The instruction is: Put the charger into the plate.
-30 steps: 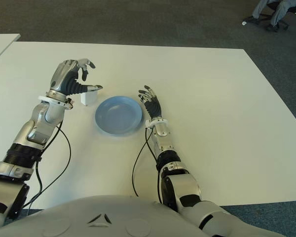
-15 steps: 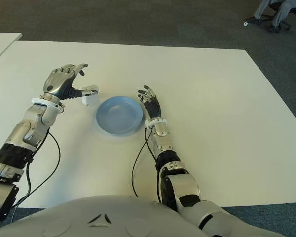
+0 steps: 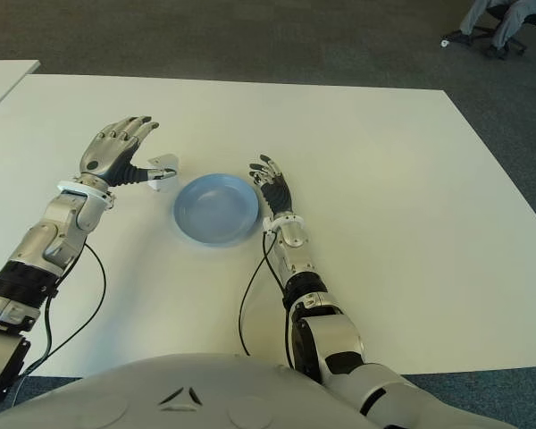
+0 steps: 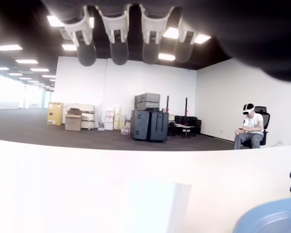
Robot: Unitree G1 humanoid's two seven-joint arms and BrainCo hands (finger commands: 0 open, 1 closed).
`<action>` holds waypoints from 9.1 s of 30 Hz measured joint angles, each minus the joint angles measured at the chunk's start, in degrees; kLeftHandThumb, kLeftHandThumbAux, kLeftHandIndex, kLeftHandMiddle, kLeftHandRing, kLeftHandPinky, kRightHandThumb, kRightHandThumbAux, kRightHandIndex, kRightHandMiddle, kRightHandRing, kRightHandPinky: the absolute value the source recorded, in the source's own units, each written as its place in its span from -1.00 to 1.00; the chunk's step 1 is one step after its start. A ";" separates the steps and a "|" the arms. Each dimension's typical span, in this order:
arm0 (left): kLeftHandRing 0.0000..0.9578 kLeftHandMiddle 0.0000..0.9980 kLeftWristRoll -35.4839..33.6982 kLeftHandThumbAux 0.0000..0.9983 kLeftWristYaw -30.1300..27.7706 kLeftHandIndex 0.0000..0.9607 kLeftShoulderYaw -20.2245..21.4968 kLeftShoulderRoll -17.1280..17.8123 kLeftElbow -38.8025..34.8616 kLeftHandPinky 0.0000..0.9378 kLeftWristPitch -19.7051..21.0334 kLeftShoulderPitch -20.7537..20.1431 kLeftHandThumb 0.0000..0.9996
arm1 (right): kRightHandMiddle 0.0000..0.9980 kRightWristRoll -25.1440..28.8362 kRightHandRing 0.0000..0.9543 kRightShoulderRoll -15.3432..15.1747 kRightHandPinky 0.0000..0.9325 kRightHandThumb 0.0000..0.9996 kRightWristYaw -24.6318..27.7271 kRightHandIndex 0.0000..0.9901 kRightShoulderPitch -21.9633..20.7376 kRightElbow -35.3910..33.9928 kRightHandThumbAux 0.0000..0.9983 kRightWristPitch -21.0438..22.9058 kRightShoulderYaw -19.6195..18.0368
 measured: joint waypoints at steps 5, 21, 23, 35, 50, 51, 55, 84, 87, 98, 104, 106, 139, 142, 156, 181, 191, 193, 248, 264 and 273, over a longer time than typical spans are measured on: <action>-1.00 -1.00 -0.43 -0.51 0.81 -1.00 -0.09 0.58 3.36 -1.00 -1.98 -0.08 -0.31 | -0.45 0.03 -0.47 -0.20 -0.50 -1.00 0.11 -0.77 -0.05 0.09 0.09 0.00 -0.03; -1.00 -1.00 -4.51 -0.41 1.58 -1.00 -0.26 0.65 20.16 -1.00 -10.38 -4.42 -0.29 | -0.43 0.02 -0.45 -0.45 -0.49 -1.00 0.33 -0.77 -0.10 0.15 0.07 -0.08 -0.03; -1.00 -1.00 -5.39 -0.36 1.68 -1.00 -0.18 0.52 21.42 -0.98 -10.79 -4.82 -0.29 | -0.43 0.02 -0.45 -0.47 -0.49 -1.00 0.35 -0.77 -0.10 0.15 0.07 -0.10 -0.03; -0.87 -0.87 -10.01 -0.19 3.50 -1.00 -0.09 -3.36 29.98 -0.79 -11.21 -6.36 -0.16 | -0.43 0.04 -0.44 -0.64 -0.48 -1.00 0.70 -0.76 -0.09 0.23 0.07 -0.21 -0.05; -0.80 -0.81 -12.17 -0.18 6.56 -0.99 -0.53 -7.96 41.60 -0.76 -11.03 -10.13 -0.17 | -0.41 0.10 -0.43 -0.84 -0.48 -1.00 1.16 -0.76 -0.09 0.52 0.07 -0.69 -0.09; -0.79 -0.80 -12.24 -0.17 6.66 -0.99 -0.55 -8.16 41.96 -0.74 -11.03 -10.37 -0.17 | -0.42 0.10 -0.43 -0.84 -0.48 -1.00 1.16 -0.76 -0.09 0.52 0.07 -0.71 -0.09; -0.74 -0.76 -12.77 -0.15 7.02 -0.97 -0.73 -8.84 43.39 -0.69 -11.04 -11.33 -0.16 | -0.41 0.10 -0.43 -0.83 -0.48 -1.00 1.16 -0.76 -0.09 0.52 0.07 -0.72 -0.08; -0.28 -0.30 -16.19 -0.04 8.61 -0.48 -1.64 -11.92 39.39 -0.21 -6.91 -11.58 -0.13 | -0.41 0.11 -0.43 -0.73 -0.47 -1.00 1.09 -0.78 0.04 0.29 0.08 -0.70 -0.06; -0.21 -0.23 -16.48 -0.04 8.61 -0.43 -1.56 -12.37 37.35 -0.16 -5.07 -10.91 -0.11 | -0.41 0.11 -0.43 -0.72 -0.48 -1.00 1.10 -0.78 0.05 0.30 0.08 -0.70 -0.07; 0.00 -0.05 -16.66 0.02 8.78 -0.34 -1.31 -12.93 31.65 0.04 -2.98 -8.57 0.03 | -0.41 0.10 -0.44 -0.72 -0.50 -1.00 1.10 -0.77 0.05 0.31 0.08 -0.71 -0.04; 0.17 0.12 -16.66 0.25 9.49 -0.19 -1.12 -12.94 29.14 0.18 -3.11 -7.51 0.28 | -0.41 0.10 -0.43 -0.69 -0.49 -1.00 1.09 -0.77 0.04 0.31 0.10 -0.70 -0.04; 0.27 0.21 -16.60 0.31 10.18 -0.14 -1.10 -12.94 28.29 0.28 -3.46 -7.07 0.36 | -0.41 0.10 -0.43 -0.69 -0.48 -1.00 1.09 -0.77 0.04 0.31 0.10 -0.69 -0.05; 0.77 0.71 -11.35 0.39 14.81 -0.08 -2.03 -13.09 13.99 0.77 6.50 -0.86 0.50 | -0.39 -0.04 -0.41 -0.19 -0.48 -1.00 -0.54 -0.76 -0.42 0.88 0.10 -0.51 -0.01; 0.78 0.72 -11.43 0.39 14.80 -0.08 -1.94 -13.09 13.92 0.76 6.21 -0.46 0.50 | -0.39 -0.03 -0.41 -0.14 -0.48 -1.00 -0.60 -0.76 -0.47 0.97 0.10 -0.51 -0.02; 0.78 0.72 -12.00 0.39 14.80 -0.08 -1.36 -12.77 13.89 0.73 4.59 0.47 0.50 | -0.38 0.10 -0.40 0.10 -0.46 -1.00 -0.65 -0.76 -0.83 1.67 0.12 -0.51 -0.14; 0.79 0.73 -16.70 0.40 10.75 -0.08 1.09 -7.91 22.48 0.77 -10.20 -1.67 0.50 | -0.38 0.30 -0.40 0.21 -0.47 -1.00 -0.58 -0.77 -1.67 2.81 0.14 -0.52 -0.67; 0.63 0.56 -21.69 0.39 -2.11 -0.08 2.85 1.98 36.56 0.59 -23.66 -13.18 0.49 | -0.39 0.12 -0.41 0.28 -0.47 -1.00 -0.91 -0.77 -1.73 3.08 0.13 -0.79 -0.79; 0.59 0.52 -21.71 0.38 -3.22 -0.08 2.71 2.77 37.10 0.55 -24.79 -14.05 0.49 | -0.39 0.10 -0.41 0.35 -0.47 -1.00 -1.07 -0.77 -1.75 3.08 0.13 -0.79 -0.79; -1.00 -1.00 -22.10 -0.59 -37.43 -0.94 -2.92 6.83 52.89 -1.00 -32.50 -30.24 0.15 | -0.40 -0.57 -0.43 0.48 -0.52 -1.00 -1.41 -0.74 -0.75 1.85 0.19 -0.89 0.47; -1.00 -1.00 -18.66 -0.60 -30.83 -1.00 -6.64 5.58 53.32 -1.00 -33.41 -31.26 0.05 | -0.40 -1.00 -0.42 0.43 -0.51 -1.00 -1.42 -0.70 -0.36 1.20 0.21 -0.99 0.89; -1.00 -1.00 -16.63 -0.59 -26.77 -1.00 -8.20 4.64 53.35 -1.00 -34.39 -31.64 -0.01 | -0.37 -1.30 -0.41 0.48 -0.48 -1.00 -1.90 -0.67 -0.31 1.01 0.23 -1.00 1.27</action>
